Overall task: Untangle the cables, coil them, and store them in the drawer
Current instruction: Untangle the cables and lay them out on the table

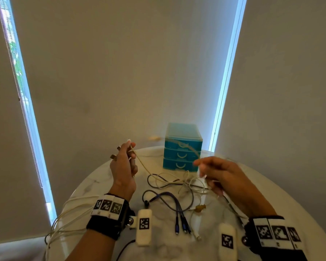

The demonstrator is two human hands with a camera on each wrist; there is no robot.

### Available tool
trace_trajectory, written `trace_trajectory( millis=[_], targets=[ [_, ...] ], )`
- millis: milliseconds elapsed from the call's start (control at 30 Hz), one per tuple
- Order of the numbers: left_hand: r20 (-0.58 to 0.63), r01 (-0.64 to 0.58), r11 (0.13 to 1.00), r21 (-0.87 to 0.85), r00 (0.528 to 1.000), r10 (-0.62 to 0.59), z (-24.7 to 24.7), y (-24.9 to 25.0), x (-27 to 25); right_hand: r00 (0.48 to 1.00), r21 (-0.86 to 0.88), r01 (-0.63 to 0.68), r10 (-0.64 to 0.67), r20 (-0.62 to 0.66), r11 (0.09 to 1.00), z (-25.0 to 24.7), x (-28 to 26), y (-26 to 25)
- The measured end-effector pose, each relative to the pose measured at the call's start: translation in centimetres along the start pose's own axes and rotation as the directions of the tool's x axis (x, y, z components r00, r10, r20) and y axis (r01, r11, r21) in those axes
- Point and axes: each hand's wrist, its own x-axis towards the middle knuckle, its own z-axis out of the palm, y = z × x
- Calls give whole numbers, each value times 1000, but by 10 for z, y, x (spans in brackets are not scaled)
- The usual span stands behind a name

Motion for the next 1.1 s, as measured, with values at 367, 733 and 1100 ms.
trace_trajectory(
  millis=[367, 733, 1100],
  targets=[
    [354, -90, 967, 238, 935, 0, 18, -3, -16, 925, -251, -148, 43, -378, 957, 34, 22, 9],
    [397, -174, 918, 356, 918, 20, 23, 2, -23, 930, -355, 110, 29, 365, 928, 49, 9, 0],
    [39, -120, 982, -144, 991, 127, 2, 29, 1, 911, -735, 134, -375, -172, 664, 26, 67, -34]
  ],
)
